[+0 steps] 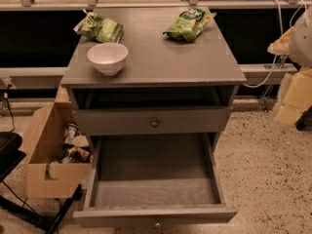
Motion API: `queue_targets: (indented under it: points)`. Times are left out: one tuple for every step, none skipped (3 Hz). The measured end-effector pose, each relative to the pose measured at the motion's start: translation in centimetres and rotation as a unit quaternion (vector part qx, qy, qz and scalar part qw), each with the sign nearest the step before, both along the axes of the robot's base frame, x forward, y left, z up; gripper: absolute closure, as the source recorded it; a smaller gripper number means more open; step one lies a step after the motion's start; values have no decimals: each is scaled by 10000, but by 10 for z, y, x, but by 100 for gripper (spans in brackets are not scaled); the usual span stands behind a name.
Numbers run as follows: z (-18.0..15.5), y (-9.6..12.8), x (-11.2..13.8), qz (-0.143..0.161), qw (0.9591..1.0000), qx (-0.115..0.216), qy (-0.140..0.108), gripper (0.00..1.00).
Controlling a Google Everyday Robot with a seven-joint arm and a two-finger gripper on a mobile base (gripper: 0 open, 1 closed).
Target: Close middle drawer
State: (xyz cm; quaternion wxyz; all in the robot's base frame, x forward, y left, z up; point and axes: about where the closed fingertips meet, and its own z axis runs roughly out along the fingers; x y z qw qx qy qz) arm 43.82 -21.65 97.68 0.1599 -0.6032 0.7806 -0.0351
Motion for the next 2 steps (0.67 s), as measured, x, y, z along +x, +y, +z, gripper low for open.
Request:
queue_targets:
  points:
    - [0,0,0,0,10000,0,0,0]
    - [-21,8,-4,19,9998,192,45,0]
